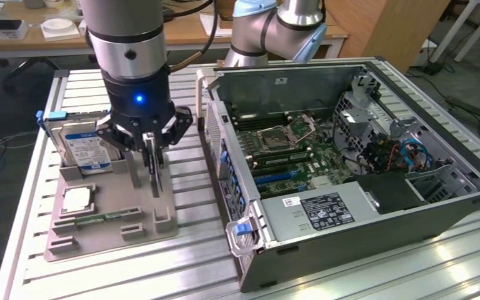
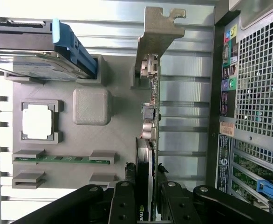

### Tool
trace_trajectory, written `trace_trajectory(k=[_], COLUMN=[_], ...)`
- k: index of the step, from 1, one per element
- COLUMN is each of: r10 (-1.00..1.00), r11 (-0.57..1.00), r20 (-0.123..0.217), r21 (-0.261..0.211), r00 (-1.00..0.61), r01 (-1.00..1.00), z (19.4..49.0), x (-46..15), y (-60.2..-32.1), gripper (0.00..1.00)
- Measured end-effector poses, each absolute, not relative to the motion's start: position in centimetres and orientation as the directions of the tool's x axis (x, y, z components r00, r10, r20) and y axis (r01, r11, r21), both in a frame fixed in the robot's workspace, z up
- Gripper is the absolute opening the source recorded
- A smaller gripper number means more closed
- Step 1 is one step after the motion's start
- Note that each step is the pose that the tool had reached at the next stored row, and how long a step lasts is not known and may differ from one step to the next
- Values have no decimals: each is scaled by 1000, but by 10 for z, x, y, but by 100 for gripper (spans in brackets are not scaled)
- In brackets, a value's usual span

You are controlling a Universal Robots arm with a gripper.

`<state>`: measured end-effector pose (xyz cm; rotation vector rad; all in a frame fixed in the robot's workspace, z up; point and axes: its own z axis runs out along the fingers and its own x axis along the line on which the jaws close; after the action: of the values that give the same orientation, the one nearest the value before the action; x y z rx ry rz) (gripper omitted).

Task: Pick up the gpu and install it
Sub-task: 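Pick up the gpu and move the gpu toward the slot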

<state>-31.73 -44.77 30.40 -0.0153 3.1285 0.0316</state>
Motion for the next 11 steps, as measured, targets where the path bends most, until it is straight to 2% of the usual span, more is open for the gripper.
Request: trace_trajectory(k=[11], r10=[-10], r11=[1000], r20=[-17], r21=[21], r00=[-1000], r01=[-10], z=[314], x=[-317], y=[-448], gripper=[27])
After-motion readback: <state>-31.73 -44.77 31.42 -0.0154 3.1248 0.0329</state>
